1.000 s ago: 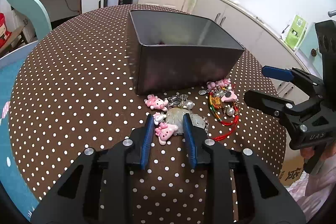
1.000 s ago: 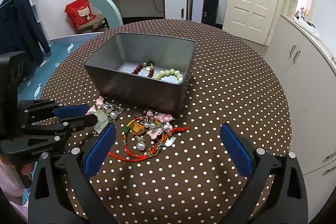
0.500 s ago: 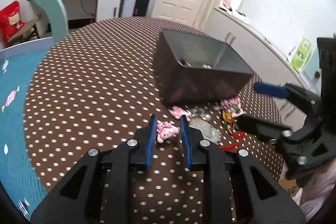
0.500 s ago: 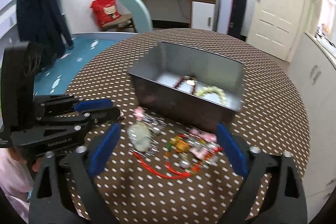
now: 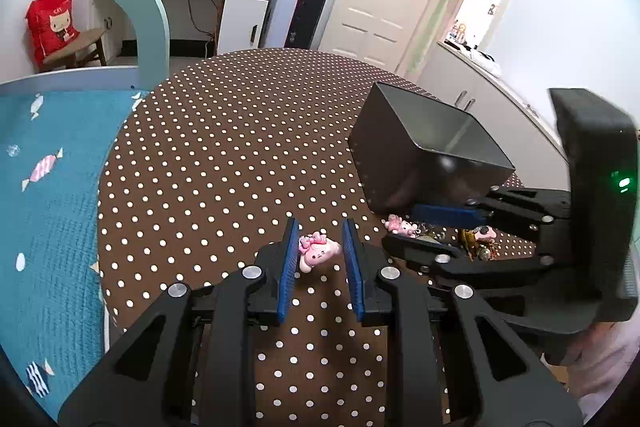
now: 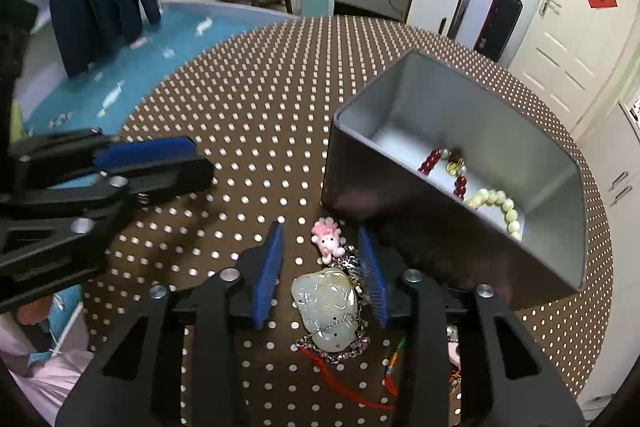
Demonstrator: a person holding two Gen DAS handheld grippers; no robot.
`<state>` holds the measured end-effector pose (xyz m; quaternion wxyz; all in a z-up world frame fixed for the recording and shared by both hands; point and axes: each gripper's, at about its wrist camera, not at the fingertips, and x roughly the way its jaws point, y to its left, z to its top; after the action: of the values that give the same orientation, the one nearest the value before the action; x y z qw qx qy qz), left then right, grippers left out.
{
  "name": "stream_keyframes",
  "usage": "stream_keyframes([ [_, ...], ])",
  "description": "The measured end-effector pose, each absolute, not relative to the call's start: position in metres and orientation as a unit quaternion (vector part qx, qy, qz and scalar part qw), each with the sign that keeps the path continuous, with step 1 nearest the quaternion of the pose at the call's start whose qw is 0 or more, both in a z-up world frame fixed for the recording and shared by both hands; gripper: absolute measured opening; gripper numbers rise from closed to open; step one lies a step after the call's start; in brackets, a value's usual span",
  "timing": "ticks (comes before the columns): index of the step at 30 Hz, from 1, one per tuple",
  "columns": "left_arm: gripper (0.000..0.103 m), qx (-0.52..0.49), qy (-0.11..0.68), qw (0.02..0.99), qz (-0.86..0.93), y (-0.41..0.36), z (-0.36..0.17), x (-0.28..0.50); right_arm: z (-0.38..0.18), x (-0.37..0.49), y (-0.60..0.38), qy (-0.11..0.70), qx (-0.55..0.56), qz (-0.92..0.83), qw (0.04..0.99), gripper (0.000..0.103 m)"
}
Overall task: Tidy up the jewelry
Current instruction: 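Grasp the pink pig charm with the left tool while the right tool grasps the jade pendant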
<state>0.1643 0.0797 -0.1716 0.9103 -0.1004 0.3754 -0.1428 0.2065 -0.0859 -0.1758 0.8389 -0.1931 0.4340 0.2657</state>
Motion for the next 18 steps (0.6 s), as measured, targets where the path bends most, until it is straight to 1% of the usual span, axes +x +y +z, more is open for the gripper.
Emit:
stream_keyframes([
  [1,0.022,-0.101,0.375,0.910,-0.145,0.079,-0.172,0.163,-0.176,0.206,-0.084,0.431,-0.202,0.262,0.840,0.032],
  [4,0.022,-0.100,0.376,0.909,-0.150,0.079,-0.175,0.162,-0.177,0.206,-0.084,0.429,-0.215,0.248,0.842,0.014],
  [18,0.022,-0.107,0.371,0.909,-0.155,0.085,-0.172,0.159,-0.161,0.197,-0.098,0.425,-0.191,0.248,0.849,0.013],
])
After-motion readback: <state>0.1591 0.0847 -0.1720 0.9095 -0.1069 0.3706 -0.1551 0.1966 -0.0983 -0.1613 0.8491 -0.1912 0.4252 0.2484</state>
